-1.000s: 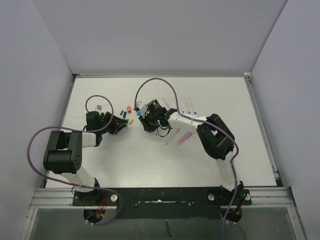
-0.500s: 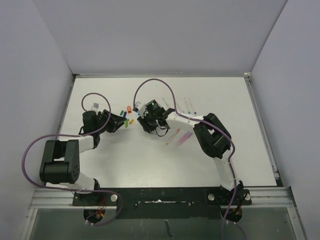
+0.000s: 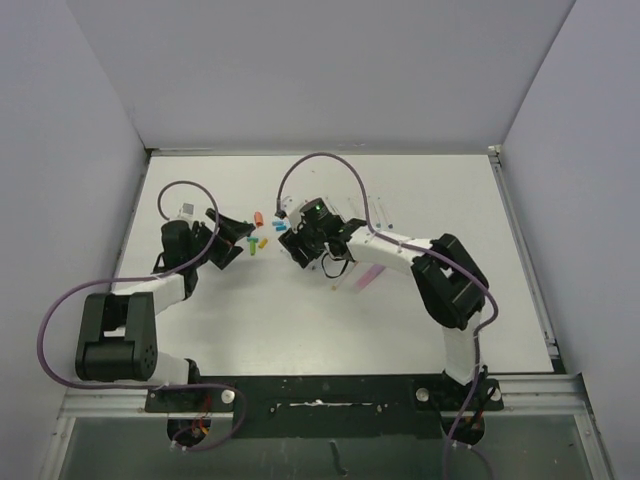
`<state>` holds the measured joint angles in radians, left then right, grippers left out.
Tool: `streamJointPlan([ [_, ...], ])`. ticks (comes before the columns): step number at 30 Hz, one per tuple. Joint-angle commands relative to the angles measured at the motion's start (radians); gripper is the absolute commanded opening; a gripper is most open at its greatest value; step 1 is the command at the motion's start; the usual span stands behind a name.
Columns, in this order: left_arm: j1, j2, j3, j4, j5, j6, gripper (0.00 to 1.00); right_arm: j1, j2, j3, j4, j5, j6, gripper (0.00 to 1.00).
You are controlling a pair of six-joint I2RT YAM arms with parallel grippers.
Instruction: Open the pen caps
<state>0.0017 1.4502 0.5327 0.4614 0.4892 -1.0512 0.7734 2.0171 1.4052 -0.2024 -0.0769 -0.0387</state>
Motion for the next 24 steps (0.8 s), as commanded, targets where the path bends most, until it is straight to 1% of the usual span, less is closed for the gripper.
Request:
streamJointPlan([
  [1, 0.004, -0.074, 0.031, 0.009, 0.006, 0.020, 0.98, 0.000, -0.203, -0.025, 0.028, 0.130, 0.061, 0.63],
  [8, -0.006, -0.125, 0.011, 0.010, 0.012, -0.008, 0.98, -0.003, -0.276, -0.057, -0.195, 0.333, 0.267, 0.66],
  [13, -0.029, -0.144, -0.003, 0.006, 0.015, -0.013, 0.98, -0.015, -0.285, -0.083, -0.316, 0.427, 0.403, 0.66],
  [19, -0.056, -0.158, 0.000, -0.006, 0.012, -0.011, 0.98, -0.039, -0.274, -0.107, -0.373, 0.433, 0.507, 0.67],
  [24, -0.069, -0.162, 0.003, -0.016, 0.006, -0.006, 0.98, -0.078, -0.222, -0.113, -0.382, 0.365, 0.561, 0.67],
])
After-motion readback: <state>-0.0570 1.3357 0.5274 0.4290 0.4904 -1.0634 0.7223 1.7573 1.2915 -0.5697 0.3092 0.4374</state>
